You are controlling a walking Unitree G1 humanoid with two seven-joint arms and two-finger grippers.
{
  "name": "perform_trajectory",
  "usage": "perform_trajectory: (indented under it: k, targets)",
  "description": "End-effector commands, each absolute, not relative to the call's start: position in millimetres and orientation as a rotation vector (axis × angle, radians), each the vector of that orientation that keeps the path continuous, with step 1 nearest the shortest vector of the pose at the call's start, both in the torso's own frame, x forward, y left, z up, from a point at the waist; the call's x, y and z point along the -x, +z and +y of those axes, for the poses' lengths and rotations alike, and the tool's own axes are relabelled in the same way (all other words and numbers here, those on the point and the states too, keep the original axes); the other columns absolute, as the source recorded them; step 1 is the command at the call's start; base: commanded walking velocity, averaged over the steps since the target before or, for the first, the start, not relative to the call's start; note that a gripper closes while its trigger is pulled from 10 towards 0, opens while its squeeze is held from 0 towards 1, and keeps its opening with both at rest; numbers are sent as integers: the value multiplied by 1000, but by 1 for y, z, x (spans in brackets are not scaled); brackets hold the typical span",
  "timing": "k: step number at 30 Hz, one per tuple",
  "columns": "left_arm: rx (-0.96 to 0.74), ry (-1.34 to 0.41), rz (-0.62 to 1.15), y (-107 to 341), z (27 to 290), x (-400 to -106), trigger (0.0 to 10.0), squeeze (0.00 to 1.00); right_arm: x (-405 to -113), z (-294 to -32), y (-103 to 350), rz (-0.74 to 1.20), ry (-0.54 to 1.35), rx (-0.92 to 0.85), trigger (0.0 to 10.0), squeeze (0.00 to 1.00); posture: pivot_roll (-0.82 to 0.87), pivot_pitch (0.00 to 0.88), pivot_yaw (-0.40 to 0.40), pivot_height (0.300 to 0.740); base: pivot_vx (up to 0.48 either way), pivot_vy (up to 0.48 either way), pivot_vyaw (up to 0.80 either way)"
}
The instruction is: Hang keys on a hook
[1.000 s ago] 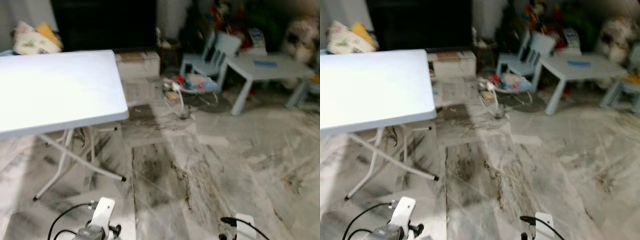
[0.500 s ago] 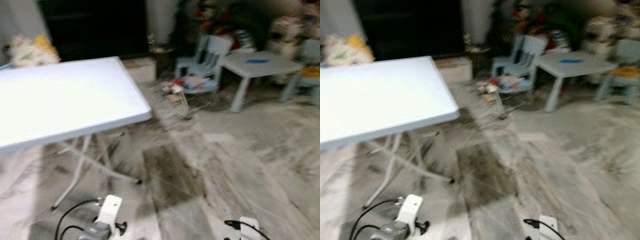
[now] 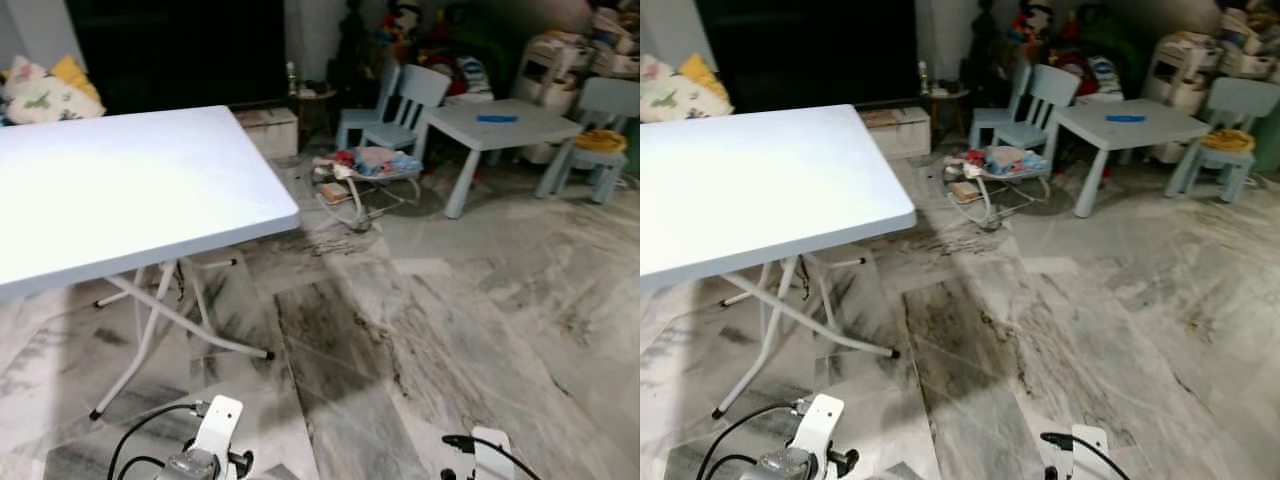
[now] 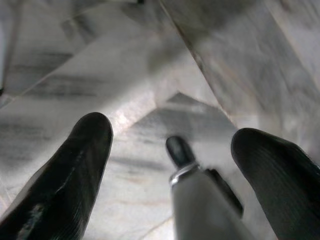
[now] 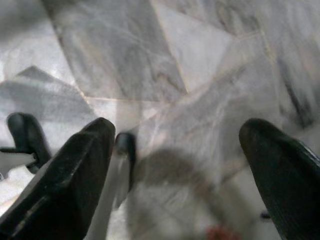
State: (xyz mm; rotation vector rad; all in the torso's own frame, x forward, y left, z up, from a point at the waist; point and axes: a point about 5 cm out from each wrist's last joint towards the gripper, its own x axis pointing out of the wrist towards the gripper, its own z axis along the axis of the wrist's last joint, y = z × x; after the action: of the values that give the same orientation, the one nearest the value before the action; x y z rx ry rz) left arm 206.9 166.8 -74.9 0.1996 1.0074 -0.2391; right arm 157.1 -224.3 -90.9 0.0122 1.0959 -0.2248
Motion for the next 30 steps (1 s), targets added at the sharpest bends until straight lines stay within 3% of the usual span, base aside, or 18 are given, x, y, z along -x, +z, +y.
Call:
perform_trajectory:
  k: [1, 15, 23, 30]
  targets:
    - [-211, -244, 1019, -76, 168, -206, 10000, 0, -165, -222, -88, 1068, -216, -7, 10000, 0, 9, 0, -12, 740, 307, 0, 0]
    - [-222, -256, 1022, -76, 169, -206, 10000, 0, -165, -221, -88, 1068, -212, -5, 10000, 0, 10, 0, -7, 740, 301, 0, 0]
    - [-227, -261, 1035, -76, 170, -205, 10000, 0, -165, -221, -88, 1074, -211, -2, 10000, 0, 10, 0, -7, 740, 0, 0, 0]
    - [-228, -262, 1042, -76, 170, -204, 10000, 0, -165, -221, -88, 1080, -212, 0, 10000, 0, 9, 0, -10, 740, 0, 0, -732]
